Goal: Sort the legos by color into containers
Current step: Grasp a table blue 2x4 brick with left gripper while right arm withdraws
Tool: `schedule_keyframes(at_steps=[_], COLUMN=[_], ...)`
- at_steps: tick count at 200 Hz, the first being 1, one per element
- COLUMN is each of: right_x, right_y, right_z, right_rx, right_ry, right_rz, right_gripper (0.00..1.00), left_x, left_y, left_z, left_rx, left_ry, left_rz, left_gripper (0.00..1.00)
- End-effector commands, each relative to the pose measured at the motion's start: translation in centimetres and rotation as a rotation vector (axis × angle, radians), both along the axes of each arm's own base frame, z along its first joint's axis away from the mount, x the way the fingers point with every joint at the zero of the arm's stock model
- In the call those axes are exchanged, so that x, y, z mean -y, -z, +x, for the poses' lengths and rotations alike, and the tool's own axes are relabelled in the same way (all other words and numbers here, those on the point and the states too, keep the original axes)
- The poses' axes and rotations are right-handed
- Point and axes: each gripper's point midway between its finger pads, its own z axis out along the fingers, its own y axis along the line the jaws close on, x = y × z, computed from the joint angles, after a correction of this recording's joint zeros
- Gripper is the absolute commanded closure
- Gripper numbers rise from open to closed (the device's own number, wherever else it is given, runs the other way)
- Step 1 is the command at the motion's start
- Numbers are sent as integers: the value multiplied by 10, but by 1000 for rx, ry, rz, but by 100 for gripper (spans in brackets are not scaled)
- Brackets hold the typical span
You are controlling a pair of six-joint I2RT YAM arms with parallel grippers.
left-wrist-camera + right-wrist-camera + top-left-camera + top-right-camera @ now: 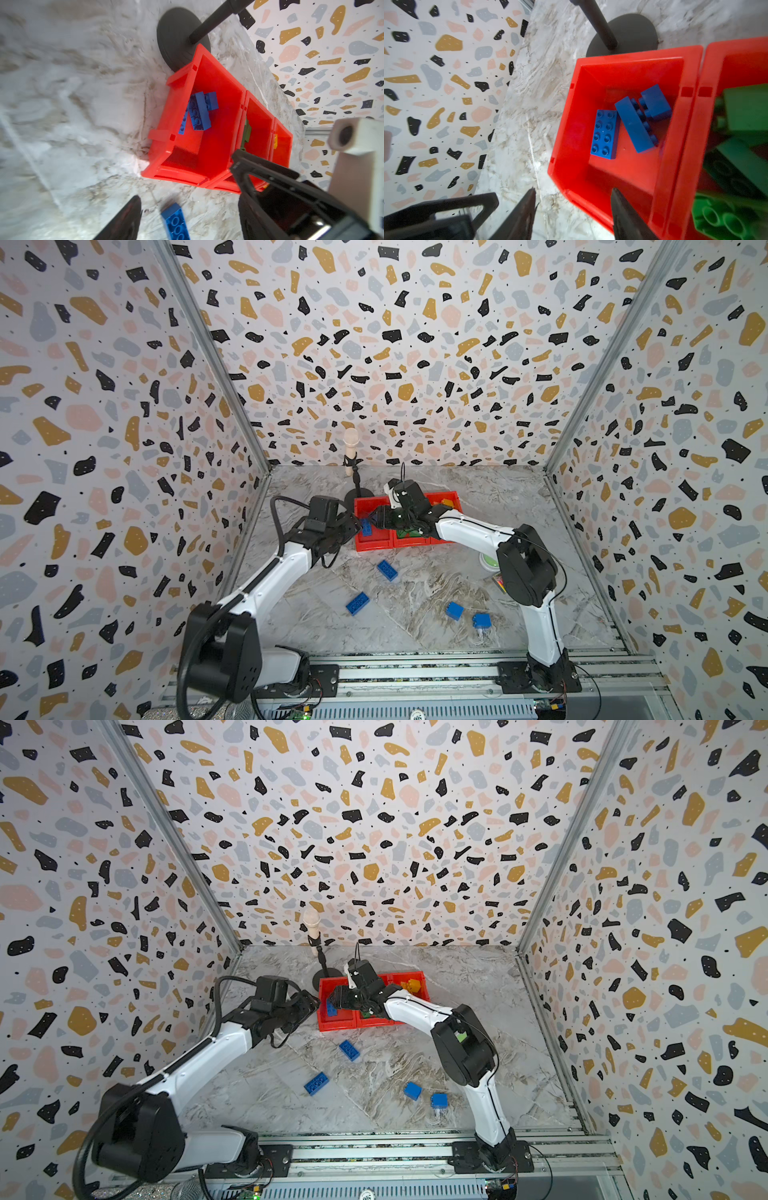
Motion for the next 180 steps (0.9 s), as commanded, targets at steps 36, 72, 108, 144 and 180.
schedule_keyframes(at_steps=[36,72,108,144,180], right_x=[58,102,151,200,236], right_y=[-40,-38,-39,-47,-54], right_z=[-63,-88,-96,-101,-106], right_rx=[23,27,19,29,41], right_ry=[-63,-45,22,90,141], right_rz=[-78,-163,-180,-167,-157], right_gripper=[33,22,19,16,14], left_x=[-35,5,64,96,111], left_y=[41,50,60,72,84], left_z=[-84,-95,-94,-86,-71], left_rx=[-99,-83,-77,-81,-111], left_ry=[100,71,95,72,51], left_rz=[313,181,96,62,105], left_gripper=[24,24,23,19,14])
